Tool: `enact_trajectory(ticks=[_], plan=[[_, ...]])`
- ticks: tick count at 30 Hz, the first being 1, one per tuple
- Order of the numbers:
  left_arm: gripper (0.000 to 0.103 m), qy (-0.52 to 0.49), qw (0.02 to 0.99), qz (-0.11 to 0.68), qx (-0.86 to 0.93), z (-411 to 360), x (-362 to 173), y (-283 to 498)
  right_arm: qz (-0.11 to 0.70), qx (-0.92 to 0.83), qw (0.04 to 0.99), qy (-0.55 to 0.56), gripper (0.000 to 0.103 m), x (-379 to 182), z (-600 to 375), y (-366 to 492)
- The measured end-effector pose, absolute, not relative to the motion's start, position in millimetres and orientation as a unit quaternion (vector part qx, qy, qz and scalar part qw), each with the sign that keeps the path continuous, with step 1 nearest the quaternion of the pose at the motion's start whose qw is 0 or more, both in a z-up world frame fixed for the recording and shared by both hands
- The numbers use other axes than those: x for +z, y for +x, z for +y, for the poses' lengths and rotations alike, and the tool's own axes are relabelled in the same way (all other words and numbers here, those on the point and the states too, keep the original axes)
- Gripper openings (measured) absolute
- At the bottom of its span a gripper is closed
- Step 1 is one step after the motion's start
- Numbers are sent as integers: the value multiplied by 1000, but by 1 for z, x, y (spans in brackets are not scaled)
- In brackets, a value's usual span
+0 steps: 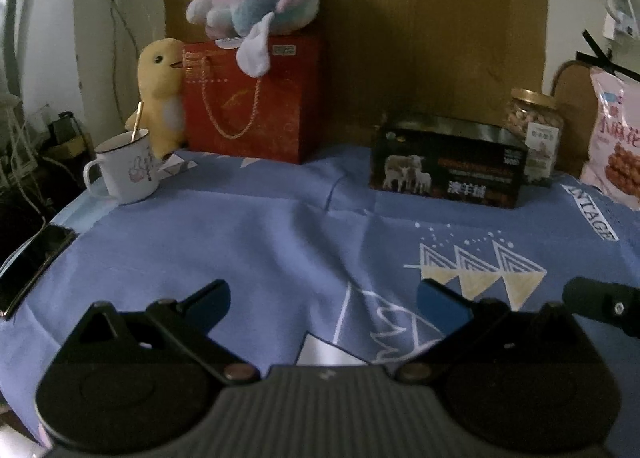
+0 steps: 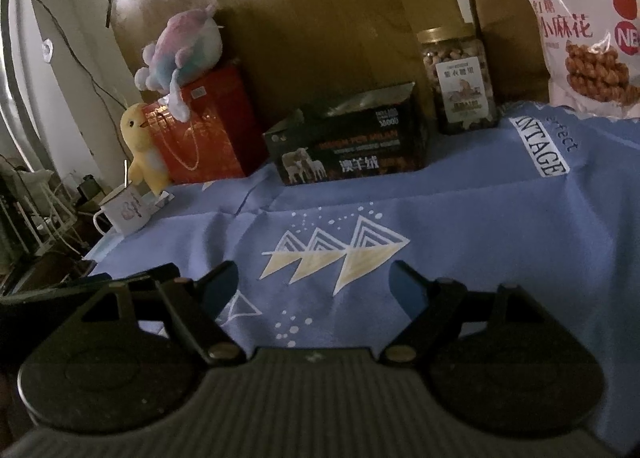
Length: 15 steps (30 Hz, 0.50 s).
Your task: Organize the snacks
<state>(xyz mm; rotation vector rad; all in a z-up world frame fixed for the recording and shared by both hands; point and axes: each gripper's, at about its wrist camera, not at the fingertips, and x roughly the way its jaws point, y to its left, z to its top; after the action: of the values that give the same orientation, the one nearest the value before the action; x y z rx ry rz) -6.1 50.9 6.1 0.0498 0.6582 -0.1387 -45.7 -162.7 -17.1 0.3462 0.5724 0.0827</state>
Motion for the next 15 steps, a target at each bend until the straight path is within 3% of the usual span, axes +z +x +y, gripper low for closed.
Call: enact_trajectory(ticks=[15], plan=[[103, 41, 938, 337, -64, 46, 4, -14, 280, 48, 945, 161, 85, -16, -158, -55]])
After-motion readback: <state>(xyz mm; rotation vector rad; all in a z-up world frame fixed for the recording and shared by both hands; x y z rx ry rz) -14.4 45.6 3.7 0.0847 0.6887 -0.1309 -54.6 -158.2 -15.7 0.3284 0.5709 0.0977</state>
